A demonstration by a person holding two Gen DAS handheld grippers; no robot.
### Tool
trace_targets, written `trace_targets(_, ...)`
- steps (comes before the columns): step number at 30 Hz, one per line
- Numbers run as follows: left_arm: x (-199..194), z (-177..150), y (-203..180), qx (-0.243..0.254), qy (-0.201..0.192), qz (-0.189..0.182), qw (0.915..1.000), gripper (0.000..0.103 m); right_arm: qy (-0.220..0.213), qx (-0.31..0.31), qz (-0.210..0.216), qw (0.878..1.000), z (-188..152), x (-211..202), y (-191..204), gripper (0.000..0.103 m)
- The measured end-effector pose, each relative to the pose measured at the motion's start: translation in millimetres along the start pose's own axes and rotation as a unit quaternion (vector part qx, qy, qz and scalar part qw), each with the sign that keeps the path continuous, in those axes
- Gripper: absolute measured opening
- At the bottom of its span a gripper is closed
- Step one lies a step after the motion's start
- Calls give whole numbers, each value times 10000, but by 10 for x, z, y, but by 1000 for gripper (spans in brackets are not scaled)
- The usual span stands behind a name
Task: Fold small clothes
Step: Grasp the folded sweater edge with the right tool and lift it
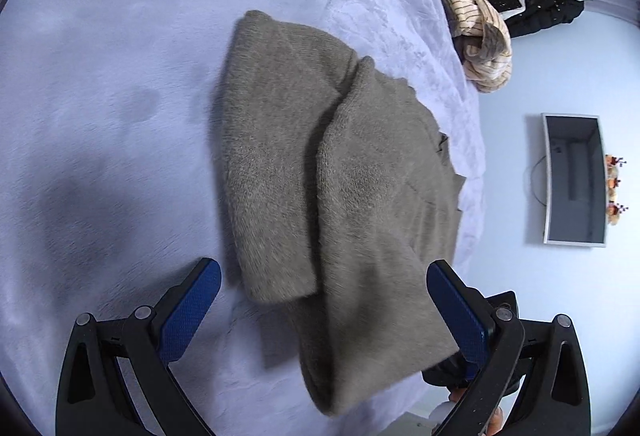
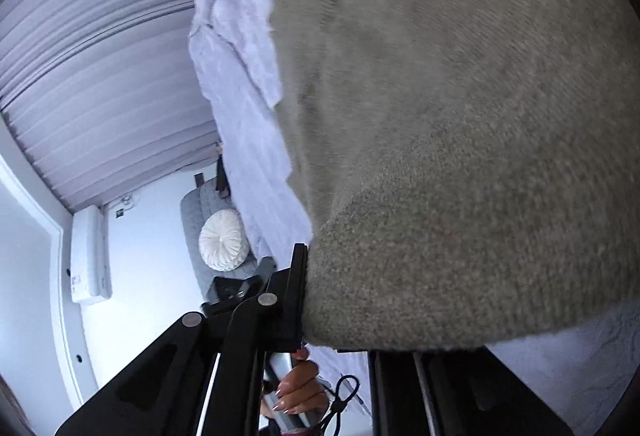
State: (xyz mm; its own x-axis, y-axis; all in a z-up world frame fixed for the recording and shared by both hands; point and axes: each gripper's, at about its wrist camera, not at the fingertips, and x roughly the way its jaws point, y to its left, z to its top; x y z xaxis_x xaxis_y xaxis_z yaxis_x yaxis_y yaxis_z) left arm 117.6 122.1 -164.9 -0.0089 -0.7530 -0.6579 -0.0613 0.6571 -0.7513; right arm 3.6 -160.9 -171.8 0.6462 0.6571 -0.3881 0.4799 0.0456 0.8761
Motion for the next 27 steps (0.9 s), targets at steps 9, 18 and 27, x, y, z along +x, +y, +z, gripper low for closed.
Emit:
trace_targets(9, 342, 248, -390, 312, 183, -374, 9986, 103, 265, -390, -78, 9989, -67, 68, 176, 10)
trace_targets(18, 604, 203, -380, 609, 400, 757, 9945, 74, 935, -831, -1723, 9771, -144, 51, 18, 31)
trace_targets(27, 684, 161, -509, 927, 358, 1457, 9843, 70, 512, -1950, -2680, 9421, 119, -436, 427, 36)
